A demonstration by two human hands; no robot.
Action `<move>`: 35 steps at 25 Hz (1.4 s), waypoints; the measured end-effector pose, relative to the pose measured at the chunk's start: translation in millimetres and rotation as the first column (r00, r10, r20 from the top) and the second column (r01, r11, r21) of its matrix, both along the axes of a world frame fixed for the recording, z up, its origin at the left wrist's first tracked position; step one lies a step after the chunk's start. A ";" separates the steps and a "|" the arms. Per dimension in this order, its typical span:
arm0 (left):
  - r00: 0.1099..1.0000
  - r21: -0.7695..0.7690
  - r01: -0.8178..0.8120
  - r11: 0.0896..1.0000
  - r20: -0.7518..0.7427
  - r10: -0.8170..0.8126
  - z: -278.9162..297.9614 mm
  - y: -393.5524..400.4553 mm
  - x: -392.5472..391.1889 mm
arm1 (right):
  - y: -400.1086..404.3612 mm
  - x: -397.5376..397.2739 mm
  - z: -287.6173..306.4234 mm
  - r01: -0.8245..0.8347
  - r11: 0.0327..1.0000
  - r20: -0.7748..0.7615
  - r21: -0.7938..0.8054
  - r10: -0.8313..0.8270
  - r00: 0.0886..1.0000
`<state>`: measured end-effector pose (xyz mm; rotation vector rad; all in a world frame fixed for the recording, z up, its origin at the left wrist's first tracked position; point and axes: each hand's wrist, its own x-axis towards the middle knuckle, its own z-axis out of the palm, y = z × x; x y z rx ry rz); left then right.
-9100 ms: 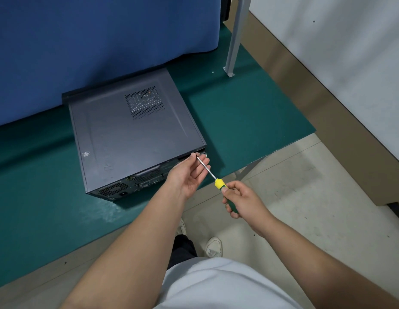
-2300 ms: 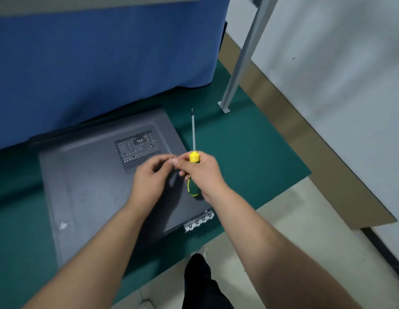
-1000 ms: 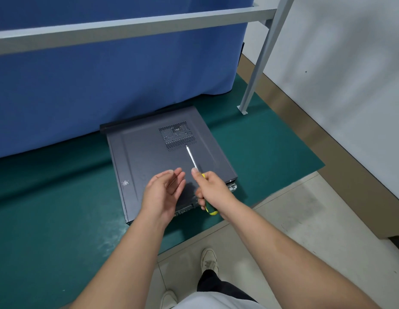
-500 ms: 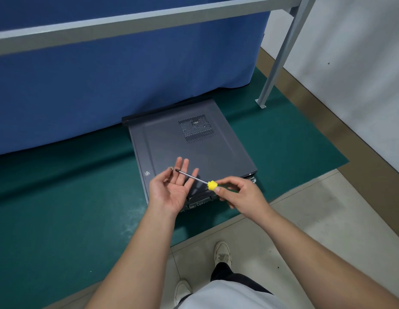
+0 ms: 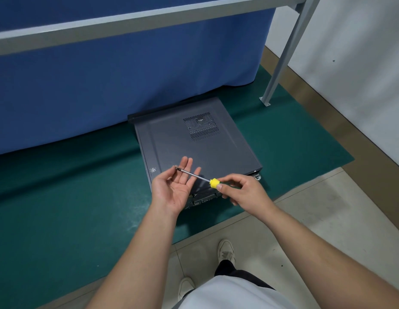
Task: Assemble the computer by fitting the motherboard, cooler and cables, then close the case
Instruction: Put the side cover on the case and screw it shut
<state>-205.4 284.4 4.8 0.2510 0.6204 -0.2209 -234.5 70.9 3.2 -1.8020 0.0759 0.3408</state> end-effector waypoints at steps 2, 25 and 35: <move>1.000 0.013 0.016 1.000 0.011 -0.016 -0.2 1.6 -1.4 | 0.2 -1.3 -1.4 0.001 1.000 -0.004 0.009 -0.001 1.000; 0.951 0.395 0.308 0.866 -0.147 -0.272 -17.8 29.2 -80.2 | 64.5 -113.5 -25.4 -0.022 1.000 -0.343 -0.005 0.019 0.939; 0.872 0.949 -0.079 -0.304 -0.082 -0.483 -37.5 31.3 -89.1 | 66.7 -138.3 -32.8 0.217 0.975 -0.428 0.055 -0.174 0.887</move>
